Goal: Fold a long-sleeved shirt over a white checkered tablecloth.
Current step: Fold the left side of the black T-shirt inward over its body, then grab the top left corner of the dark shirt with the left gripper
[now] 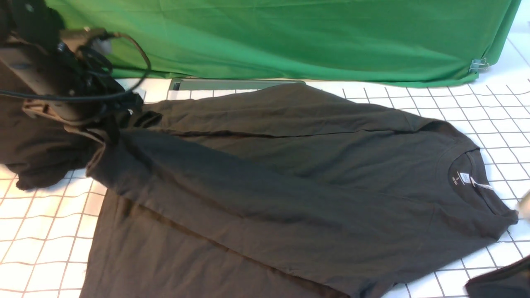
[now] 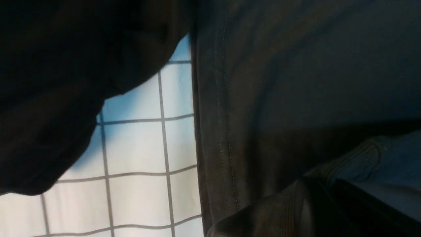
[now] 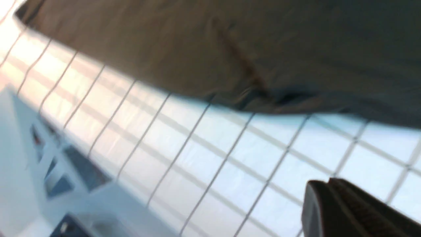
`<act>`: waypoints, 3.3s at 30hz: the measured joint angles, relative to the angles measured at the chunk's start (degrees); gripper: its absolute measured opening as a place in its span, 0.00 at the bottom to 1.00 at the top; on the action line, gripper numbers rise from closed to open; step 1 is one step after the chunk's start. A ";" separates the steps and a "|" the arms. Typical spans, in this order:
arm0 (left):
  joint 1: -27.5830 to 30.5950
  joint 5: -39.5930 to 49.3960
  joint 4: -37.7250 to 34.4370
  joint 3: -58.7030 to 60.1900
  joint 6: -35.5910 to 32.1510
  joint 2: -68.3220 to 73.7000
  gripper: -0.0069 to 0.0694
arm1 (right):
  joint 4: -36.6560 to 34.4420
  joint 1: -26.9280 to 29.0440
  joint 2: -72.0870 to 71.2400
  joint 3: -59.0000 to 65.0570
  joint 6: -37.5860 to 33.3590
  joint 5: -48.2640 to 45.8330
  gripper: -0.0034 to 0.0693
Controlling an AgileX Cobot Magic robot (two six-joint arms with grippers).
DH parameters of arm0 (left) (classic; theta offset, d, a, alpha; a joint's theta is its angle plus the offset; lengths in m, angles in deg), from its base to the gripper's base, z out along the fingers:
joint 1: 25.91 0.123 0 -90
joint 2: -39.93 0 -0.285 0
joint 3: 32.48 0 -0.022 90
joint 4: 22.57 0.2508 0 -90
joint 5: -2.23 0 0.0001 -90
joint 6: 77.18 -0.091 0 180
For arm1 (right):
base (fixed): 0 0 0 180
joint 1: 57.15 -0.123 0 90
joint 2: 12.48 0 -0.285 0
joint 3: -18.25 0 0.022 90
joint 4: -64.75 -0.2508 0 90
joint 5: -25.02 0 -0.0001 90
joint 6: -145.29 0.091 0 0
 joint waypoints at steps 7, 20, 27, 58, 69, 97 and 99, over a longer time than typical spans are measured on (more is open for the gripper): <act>0.00 0.32 -0.30 -0.16 -1.02 3.27 0.11 | 7.57 -14.37 13.02 -0.11 8.00 8.84 0.13; 0.00 -0.19 -0.19 -0.23 -1.02 3.34 0.11 | 16.44 -21.48 39.44 -6.01 12.72 22.33 0.56; 0.00 -0.32 -0.19 -0.23 -1.02 3.34 0.11 | 17.24 -21.50 45.99 -9.14 13.28 24.10 0.47; -0.94 3.99 -4.84 -0.23 -3.39 3.34 0.11 | 17.39 -21.50 25.01 3.91 22.01 13.60 0.09; -0.94 2.89 -1.95 -0.23 -5.55 3.34 0.37 | 17.39 -21.54 25.01 3.93 23.00 9.32 0.53; -0.79 -2.52 0.09 -21.06 13.91 25.40 0.58 | 17.44 -21.54 24.89 -0.18 23.91 13.26 0.51; -0.79 -2.68 0.01 -22.97 14.16 26.99 0.58 | 17.44 -21.54 24.89 -0.18 23.91 13.33 0.51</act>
